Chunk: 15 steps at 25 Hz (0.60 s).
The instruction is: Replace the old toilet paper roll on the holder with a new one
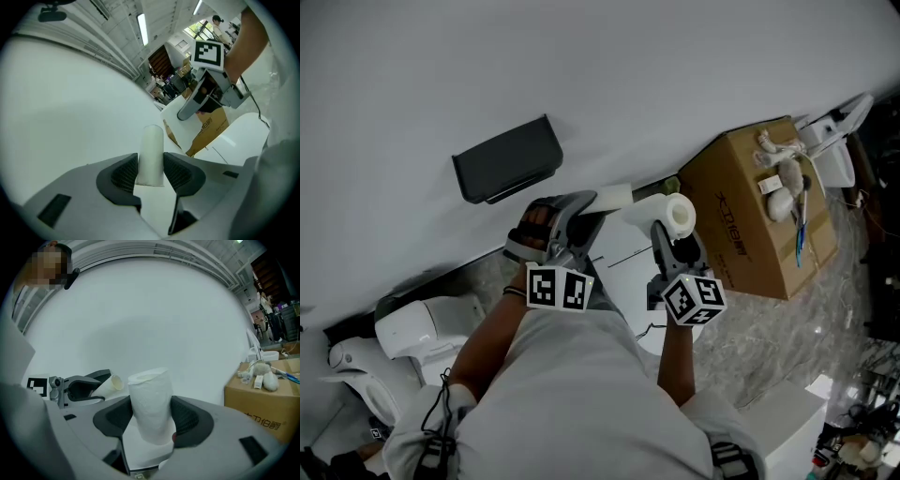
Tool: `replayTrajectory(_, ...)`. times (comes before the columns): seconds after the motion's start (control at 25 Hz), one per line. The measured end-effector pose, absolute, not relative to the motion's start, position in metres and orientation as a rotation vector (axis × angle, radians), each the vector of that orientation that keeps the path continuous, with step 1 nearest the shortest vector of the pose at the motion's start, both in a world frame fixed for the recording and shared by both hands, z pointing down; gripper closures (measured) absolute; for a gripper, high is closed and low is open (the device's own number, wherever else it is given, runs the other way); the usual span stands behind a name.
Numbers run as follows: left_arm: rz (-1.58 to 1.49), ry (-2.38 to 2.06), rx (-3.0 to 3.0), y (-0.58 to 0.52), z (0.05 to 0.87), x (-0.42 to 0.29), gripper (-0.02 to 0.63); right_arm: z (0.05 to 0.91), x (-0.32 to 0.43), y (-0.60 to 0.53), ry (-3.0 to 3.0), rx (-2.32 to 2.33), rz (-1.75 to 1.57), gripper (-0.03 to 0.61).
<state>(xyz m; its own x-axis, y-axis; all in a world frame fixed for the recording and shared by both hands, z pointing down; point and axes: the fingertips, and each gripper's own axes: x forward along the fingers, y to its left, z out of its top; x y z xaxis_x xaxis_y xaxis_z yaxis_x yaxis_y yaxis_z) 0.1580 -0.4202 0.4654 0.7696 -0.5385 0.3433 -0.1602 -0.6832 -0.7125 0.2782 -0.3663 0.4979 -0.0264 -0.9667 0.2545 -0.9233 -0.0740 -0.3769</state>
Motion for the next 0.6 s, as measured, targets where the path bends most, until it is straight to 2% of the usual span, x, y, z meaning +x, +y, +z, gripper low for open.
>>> replayTrajectory(0.6,-0.572,0.935,-2.577,-0.412,0.430,0.030,0.422,0.478,0.229,-0.386,1.988,-1.861,-0.750,0.316)
